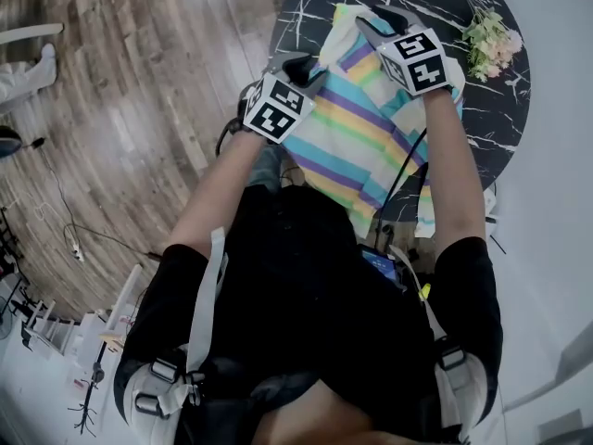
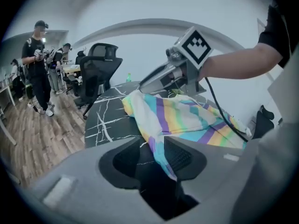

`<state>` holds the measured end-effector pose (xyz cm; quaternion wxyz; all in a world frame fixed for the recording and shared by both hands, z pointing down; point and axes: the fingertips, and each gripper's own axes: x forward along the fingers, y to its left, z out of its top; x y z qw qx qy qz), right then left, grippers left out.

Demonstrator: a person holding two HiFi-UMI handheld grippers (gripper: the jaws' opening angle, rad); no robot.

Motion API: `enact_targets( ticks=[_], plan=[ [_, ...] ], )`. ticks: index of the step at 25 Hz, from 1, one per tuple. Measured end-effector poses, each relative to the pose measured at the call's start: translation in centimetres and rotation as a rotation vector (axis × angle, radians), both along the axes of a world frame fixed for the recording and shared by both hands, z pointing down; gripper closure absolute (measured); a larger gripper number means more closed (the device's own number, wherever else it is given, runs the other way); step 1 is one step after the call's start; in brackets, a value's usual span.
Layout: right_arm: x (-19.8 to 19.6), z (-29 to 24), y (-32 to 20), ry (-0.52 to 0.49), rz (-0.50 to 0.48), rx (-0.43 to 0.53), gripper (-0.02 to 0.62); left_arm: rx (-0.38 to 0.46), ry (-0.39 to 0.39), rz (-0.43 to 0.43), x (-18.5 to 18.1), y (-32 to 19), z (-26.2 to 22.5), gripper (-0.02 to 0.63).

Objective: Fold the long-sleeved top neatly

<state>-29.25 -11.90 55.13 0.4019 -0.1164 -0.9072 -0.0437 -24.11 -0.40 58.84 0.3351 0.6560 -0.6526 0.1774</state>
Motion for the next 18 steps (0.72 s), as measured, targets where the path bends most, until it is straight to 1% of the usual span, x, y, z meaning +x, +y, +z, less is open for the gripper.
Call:
enact_targets(
  ticks=[2,3,4,5,9,11,13,15,18],
  plan=[
    [0.8,-0.2,-0.5,0.002,0.013,0.009,0.459,-0.073,-0.040,0.007,0.0,-0.6,1.4,0.436],
    [1.4,-0.2,-0.9,0.006,0.023,0.013,0.459,-0.112,-0.059,-0.005,-0.4,-0.6,2.0,0.465],
    [2.1,-0.1,-1.2,0.013,0.034,0.015,0.459,-0.138,-0.067,-0.022,-0.9,-0.4,2.4,0.558],
    [2.8,0.1,-1.6,0.023,0.045,0.018,0.459,-0.144,-0.061,-0.043,-1.3,-0.1,2.5,0.561],
    [5.8,1.9,-3.1,0.079,0.095,0.038,0.459,-0.127,0.009,-0.128,-2.4,1.8,2.4,0.563],
    [6.8,2.6,-3.8,0.082,0.125,0.049,0.460,-0.122,0.059,-0.154,-2.4,2.6,2.7,0.561],
    [6.9,2.8,-4.7,0.067,0.155,0.060,0.468,-0.119,0.094,-0.147,-2.2,3.1,2.7,0.558],
    [6.2,2.9,-5.5,0.063,0.171,0.072,0.471,-0.106,0.102,-0.124,-2.1,3.2,2.5,0.558],
    [4.3,3.6,-5.5,0.095,0.136,0.068,0.468,-0.078,0.116,-0.103,-2.1,3.1,2.1,0.558]
  ],
)
